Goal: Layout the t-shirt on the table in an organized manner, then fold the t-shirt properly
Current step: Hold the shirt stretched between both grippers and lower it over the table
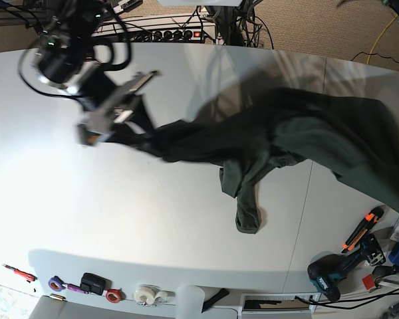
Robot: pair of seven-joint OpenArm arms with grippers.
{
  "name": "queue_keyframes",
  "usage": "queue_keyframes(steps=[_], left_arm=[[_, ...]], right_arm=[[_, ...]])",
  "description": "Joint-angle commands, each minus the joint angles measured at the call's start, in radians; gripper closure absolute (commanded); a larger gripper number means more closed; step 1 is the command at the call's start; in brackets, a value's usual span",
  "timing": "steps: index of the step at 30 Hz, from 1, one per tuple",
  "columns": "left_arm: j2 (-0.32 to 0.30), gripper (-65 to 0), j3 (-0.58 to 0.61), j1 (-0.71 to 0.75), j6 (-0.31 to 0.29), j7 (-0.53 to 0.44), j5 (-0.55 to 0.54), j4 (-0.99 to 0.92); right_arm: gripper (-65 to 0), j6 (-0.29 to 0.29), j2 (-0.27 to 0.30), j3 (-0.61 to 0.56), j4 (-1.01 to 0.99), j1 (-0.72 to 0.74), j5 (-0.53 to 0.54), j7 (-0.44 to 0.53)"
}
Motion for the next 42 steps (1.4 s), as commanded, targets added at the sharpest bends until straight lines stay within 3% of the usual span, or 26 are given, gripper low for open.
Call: queue_keyframes(steps=[1,6,9,14,23,32,42], left_arm=[[-0.02,0.0,-0.007,0.011,-0.013,-0.03,-0.045,0.013],[-0.018,0.0,-0.007,0.08,-0.03,-0.03,-0.156,0.014],[-0.008,0.0,-0.007,0.1,-0.03,-0.03,-0.204,0.021],[0.039,0.0,-0.007,0.137,-0.03,-0.033,-0.217,0.087],[0.129,0.0,-0.008,0.207,-0.03,-0.047,-0.196,0.196],[0.158,0.0,-0.015,0.223,-0.03,-0.05,-0.145,0.196],[0.152,0.0,-0.116,0.188,-0.022,-0.052,-0.152,0.196]], right_arm=[[0.0,0.019,0.005,0.055,0.015,0.006,0.045,0.034],[0.0,0.019,0.005,0.376,0.015,0.006,0.239,0.038],[0.0,0.019,0.033,0.549,0.015,0.006,0.366,0.039],[0.0,0.019,0.13,0.79,0.015,0.008,0.466,0.039],[0.0,0.019,0.262,1.172,0.015,0.008,0.52,0.017],[0.0,0.019,0.377,1.195,0.015,0.009,0.52,0.001],[0.0,0.019,0.385,1.195,0.015,0.047,0.501,0.021]])
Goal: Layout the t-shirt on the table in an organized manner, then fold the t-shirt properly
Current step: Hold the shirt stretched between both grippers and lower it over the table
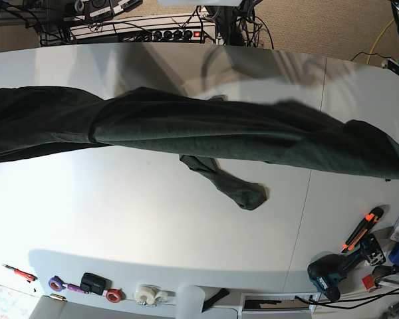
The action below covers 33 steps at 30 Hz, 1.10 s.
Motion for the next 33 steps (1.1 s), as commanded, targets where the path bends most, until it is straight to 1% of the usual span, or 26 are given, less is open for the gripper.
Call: queue_keyframes(steps=[1,4,8,11,13,17,19,21,23,26,28,31,33], left_arm=[[-0.019,0.0,-0.005,-0.01,0.024,-0.032,0.003,0.013],[-0.019,0.0,-0.005,-0.01,0.037,-0.024,0.043,0.013],[-0.018,0.0,-0.002,-0.009,0.037,-0.018,0.094,0.013],[-0.018,0.0,-0.002,-0.009,0.037,0.006,0.134,0.013],[-0.018,0.0,-0.002,-0.006,0.052,0.05,0.134,0.013],[-0.018,0.0,-0.002,-0.001,0.124,0.135,0.134,0.013],[-0.016,0.0,-0.002,-0.001,0.149,0.188,0.134,0.013],[-0.016,0.0,-0.002,-0.001,0.161,0.23,0.134,0.013],[-0.016,0.0,-0.001,-0.002,0.161,0.242,0.134,0.013],[-0.016,0.0,-0.001,-0.002,0.161,0.241,0.132,0.001],[-0.016,0.0,-0.001,-0.002,0.161,0.241,0.118,-0.056],[-0.017,0.0,0.005,-0.005,0.16,0.251,0.065,-0.142],[-0.022,0.0,0.031,-0.007,0.156,0.26,0.041,-0.187]], right_arm=[[0.0,-0.006,0.023,0.005,0.007,0.005,-0.009,0.038],[0.0,-0.006,0.022,0.005,0.007,0.007,-0.077,0.055],[0.0,-0.006,0.021,-0.101,0.007,0.006,-0.155,0.063],[0.0,-0.006,0.0,-0.165,0.007,0.006,-0.198,0.059],[0.0,-0.006,-0.031,-0.185,0.007,0.006,-0.214,0.056],[0.0,-0.006,-0.108,-0.18,0.007,0.003,-0.244,0.051],[0.0,-0.006,-0.143,-0.179,0.007,-0.002,-0.267,0.051],[0.0,-0.006,-0.174,-0.179,0.007,-0.002,-0.287,0.051],[0.0,-0.014,-0.2,-0.181,0.007,-0.002,-0.307,0.05],[0.0,-0.035,-0.224,-0.198,0.007,-0.002,-0.368,0.048],[0.0,-0.055,-0.23,-0.223,0.007,-0.002,-0.411,0.049],[0.0,-0.077,-0.233,-0.283,0.007,-0.002,-0.468,0.051],[0.0,-0.094,-0.233,-0.338,0.007,-0.002,-0.516,0.051]])
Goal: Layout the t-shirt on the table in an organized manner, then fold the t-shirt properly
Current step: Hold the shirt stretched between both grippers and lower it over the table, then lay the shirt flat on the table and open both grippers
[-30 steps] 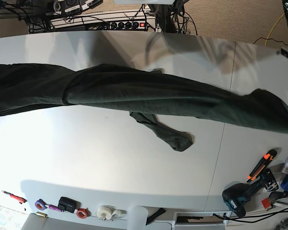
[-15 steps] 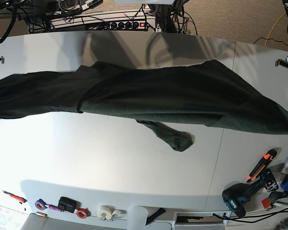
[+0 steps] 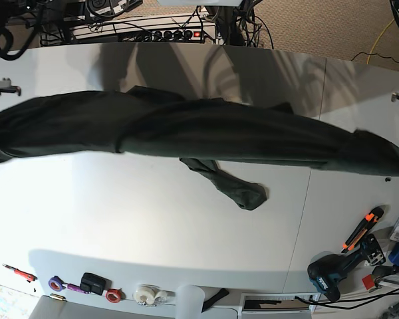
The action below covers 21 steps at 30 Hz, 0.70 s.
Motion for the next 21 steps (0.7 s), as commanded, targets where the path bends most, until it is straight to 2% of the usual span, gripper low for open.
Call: queue_keyframes(steps=[1,6,11,15,18,21], left_arm=[[-0.019,0.0,0.017,-0.003,0.006,-0.025,-0.031,-0.003],[-0.03,0.0,0.148,-0.05,0.001,-0.026,-0.02,-0.056],[-0.03,0.0,0.294,-0.153,0.021,-0.048,0.098,-0.105],[-0.03,0.0,0.422,-0.238,0.085,-0.118,0.229,-0.174],[-0.029,0.0,0.511,-0.308,0.11,-0.153,0.33,-0.246],[-0.029,0.0,0.58,-0.375,0.109,-0.203,0.399,-0.329]], right_arm=[[0.0,-0.02,0.014,-0.02,0.011,0.0,-0.018,0.034],[0.0,-0.093,0.014,-0.145,0.011,0.0,-0.187,0.078],[0.0,-0.184,0.014,-0.22,0.011,0.0,-0.372,0.11],[0.0,-0.199,0.014,-0.254,0.011,0.0,-0.39,0.133],[0.0,-0.199,0.014,-0.28,-0.058,0.001,-0.39,0.175],[0.0,-0.198,0.015,-0.305,-0.156,0.001,-0.39,0.262]])
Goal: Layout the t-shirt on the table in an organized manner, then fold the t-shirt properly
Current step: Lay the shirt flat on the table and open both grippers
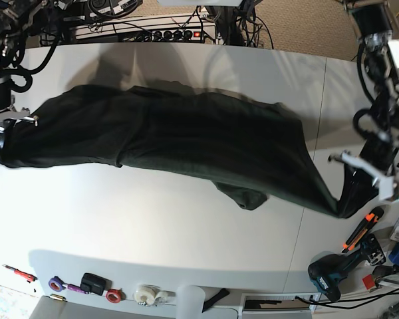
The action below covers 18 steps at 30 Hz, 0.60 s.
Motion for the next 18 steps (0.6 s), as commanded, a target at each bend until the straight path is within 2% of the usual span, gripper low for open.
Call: queue_keyframes(steps=[1,4,8,15,18], left_arm=[[-0.017,0.0,0.01,-0.038,0.0,-0.051,0.002,-0.008],[-0.017,0.0,0.048,-0.111,0.007,-0.056,0.045,-0.091],[-0.017,0.0,0.07,-0.196,0.057,-0.056,0.051,-0.185],[-0.018,0.0,0.07,-0.282,0.056,-0.058,0.052,-0.307],[-0.017,0.0,0.07,-0.287,0.056,-0.098,0.086,-0.347]], right_arm=[[0.0,-0.006,0.017,-0.002,-0.006,0.01,0.014,0.076],[0.0,-0.006,0.017,-0.008,-0.087,0.045,0.013,0.092],[0.0,-0.005,0.017,-0.008,-0.19,0.114,0.01,0.093],[0.0,-0.005,0.017,-0.008,-0.356,0.212,0.01,0.093],[0.0,-0.005,0.017,-0.008,-0.429,0.237,0.01,0.094]])
